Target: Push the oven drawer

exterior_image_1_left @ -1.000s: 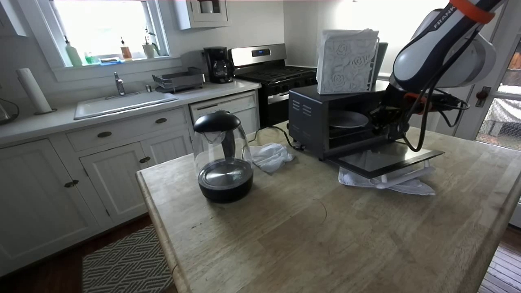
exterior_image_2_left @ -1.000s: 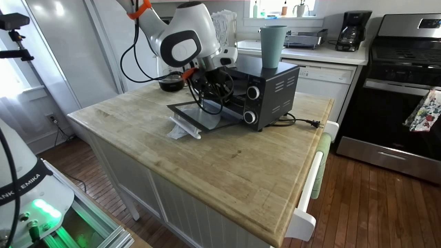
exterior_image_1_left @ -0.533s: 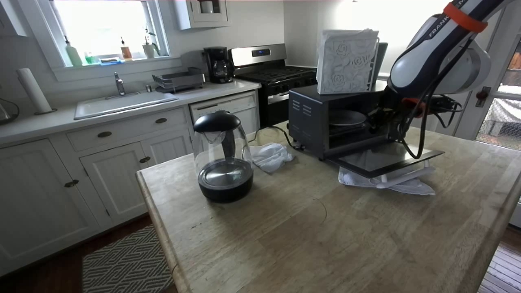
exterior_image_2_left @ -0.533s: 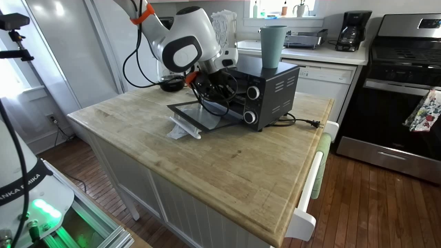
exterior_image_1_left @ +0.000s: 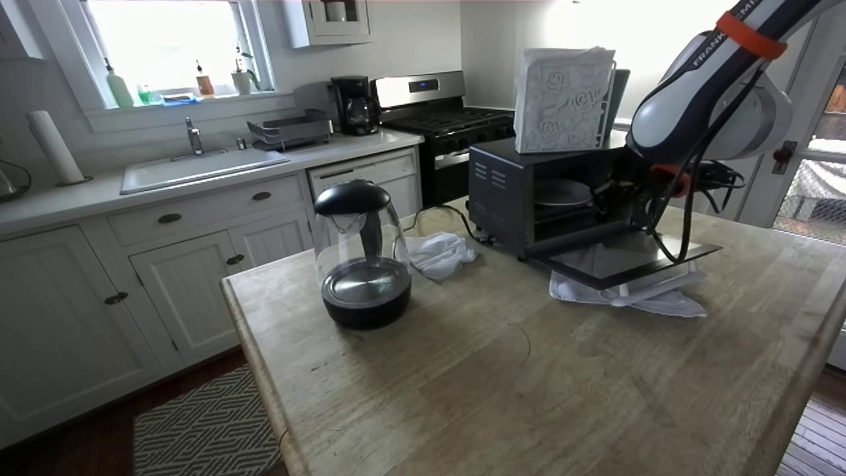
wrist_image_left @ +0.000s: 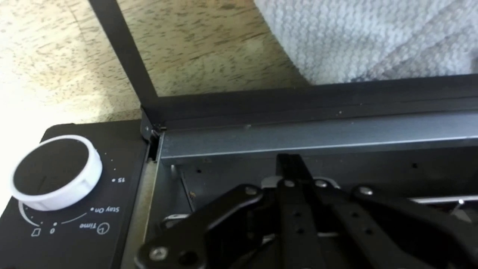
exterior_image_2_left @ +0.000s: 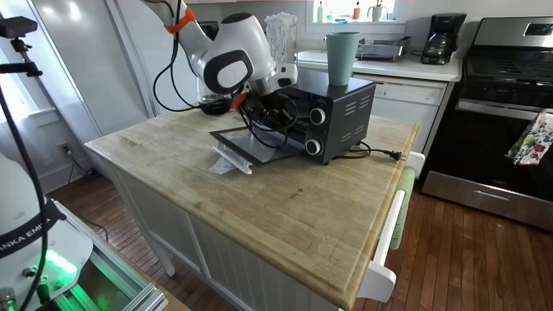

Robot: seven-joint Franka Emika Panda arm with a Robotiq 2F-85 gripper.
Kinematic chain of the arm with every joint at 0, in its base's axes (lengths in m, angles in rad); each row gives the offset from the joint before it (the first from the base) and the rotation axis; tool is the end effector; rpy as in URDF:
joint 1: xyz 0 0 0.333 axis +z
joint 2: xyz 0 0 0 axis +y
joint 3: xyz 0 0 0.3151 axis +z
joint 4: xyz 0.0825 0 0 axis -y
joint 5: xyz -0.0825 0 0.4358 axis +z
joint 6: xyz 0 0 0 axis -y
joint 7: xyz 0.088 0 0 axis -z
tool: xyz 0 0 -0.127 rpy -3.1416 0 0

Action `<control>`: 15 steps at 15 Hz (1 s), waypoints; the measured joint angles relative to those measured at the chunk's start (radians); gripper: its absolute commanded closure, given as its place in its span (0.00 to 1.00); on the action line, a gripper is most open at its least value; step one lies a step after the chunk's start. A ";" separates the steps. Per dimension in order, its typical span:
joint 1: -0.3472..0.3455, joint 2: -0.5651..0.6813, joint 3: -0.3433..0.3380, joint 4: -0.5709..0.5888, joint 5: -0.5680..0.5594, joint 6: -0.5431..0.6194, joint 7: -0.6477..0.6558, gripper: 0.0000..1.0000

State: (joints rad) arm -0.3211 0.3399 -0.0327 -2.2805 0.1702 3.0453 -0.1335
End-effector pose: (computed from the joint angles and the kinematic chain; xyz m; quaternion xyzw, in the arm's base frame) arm 0.5611 -0.2213 0.1860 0.9596 -0.1855 0.2094 0.0307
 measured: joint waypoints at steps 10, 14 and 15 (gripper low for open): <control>0.010 -0.128 0.018 -0.065 0.009 -0.151 0.045 1.00; 0.097 -0.342 -0.029 -0.206 -0.020 -0.289 0.162 0.67; 0.112 -0.397 -0.031 -0.240 -0.034 -0.317 0.197 0.61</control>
State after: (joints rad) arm -0.2090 -0.0576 -0.0636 -2.5204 0.1361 2.7281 0.0632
